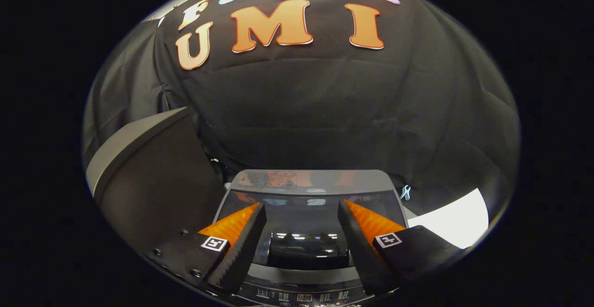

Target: Put the clothes into the washing machine and then close the washing machine lid.

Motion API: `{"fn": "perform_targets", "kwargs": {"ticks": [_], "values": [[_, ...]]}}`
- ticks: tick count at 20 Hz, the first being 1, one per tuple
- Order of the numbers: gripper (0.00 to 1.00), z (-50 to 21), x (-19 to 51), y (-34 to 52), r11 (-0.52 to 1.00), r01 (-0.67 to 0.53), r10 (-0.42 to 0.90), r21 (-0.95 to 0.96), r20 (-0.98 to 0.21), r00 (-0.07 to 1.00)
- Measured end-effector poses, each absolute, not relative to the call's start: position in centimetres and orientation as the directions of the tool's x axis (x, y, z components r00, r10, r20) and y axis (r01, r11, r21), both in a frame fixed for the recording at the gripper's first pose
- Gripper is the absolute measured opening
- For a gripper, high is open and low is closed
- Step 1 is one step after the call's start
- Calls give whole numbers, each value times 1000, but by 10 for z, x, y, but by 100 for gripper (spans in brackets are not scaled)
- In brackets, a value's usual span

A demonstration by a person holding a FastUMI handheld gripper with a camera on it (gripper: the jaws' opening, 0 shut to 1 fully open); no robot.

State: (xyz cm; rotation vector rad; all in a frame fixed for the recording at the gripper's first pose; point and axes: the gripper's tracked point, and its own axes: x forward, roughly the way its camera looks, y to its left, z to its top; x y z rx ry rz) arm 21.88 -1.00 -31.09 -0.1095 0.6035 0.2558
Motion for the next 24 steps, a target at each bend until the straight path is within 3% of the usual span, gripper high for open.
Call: {"fn": "perform_targets", "kwargs": {"ticks": [15,24], "values": [[99,-78,215,-5,960,-280,275,-8,-173,946],[99,-3,187,-59,982,-187,185,-43,-38,982]]}}
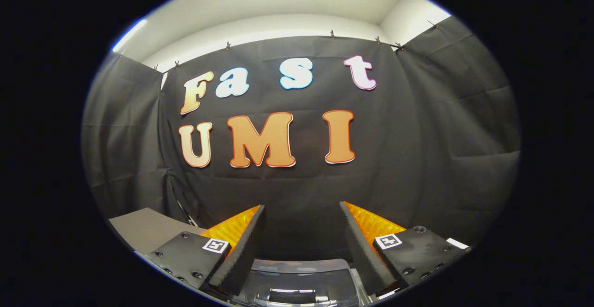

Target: Put the clothes into the washing machine and then close the washing machine lid.

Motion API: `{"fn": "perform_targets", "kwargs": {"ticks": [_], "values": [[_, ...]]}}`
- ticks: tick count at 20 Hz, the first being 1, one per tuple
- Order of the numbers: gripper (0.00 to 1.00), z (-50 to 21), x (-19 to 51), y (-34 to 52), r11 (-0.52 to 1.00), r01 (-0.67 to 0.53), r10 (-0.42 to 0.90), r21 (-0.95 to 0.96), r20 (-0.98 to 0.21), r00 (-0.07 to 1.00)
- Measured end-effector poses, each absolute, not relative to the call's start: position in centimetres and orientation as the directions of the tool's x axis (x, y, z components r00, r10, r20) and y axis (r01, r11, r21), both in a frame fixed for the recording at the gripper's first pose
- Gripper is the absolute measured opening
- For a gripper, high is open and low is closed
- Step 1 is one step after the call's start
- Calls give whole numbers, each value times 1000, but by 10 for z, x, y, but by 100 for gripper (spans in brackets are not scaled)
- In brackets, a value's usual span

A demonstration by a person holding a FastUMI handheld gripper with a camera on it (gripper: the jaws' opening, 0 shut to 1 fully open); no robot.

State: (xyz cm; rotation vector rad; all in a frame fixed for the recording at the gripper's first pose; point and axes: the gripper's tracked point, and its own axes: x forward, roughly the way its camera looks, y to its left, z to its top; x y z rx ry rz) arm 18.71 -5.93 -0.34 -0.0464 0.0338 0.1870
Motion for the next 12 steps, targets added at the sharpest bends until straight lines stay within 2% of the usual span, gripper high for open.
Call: {"fn": "perform_targets", "kwargs": {"ticks": [12], "values": [[99,1,173,-108,994,-100,99,-35,-31,995]]}}
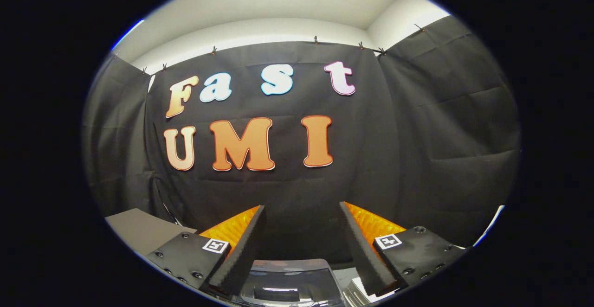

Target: Put the clothes into the washing machine and then close the washing machine lid.

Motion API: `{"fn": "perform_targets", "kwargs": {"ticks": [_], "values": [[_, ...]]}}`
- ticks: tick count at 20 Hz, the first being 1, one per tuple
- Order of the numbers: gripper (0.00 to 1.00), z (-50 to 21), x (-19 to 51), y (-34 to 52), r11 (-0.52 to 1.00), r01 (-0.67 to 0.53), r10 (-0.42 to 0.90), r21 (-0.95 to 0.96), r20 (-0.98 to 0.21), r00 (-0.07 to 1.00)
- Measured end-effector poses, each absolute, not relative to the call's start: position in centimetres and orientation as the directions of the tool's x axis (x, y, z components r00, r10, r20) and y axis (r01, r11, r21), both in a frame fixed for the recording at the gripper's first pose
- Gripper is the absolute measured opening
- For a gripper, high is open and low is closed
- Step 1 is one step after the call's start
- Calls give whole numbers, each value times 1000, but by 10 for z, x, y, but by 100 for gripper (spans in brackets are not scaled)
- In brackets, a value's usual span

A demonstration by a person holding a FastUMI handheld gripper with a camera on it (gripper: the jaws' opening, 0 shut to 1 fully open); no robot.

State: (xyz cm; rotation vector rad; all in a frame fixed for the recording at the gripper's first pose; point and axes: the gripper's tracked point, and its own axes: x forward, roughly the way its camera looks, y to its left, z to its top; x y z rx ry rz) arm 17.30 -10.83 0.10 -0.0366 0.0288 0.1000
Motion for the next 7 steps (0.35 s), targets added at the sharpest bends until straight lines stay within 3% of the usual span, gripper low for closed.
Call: {"fn": "perform_targets", "kwargs": {"ticks": [7], "values": [[99,-3,177,-109,994,-101,100,-31,-33,994]]}}
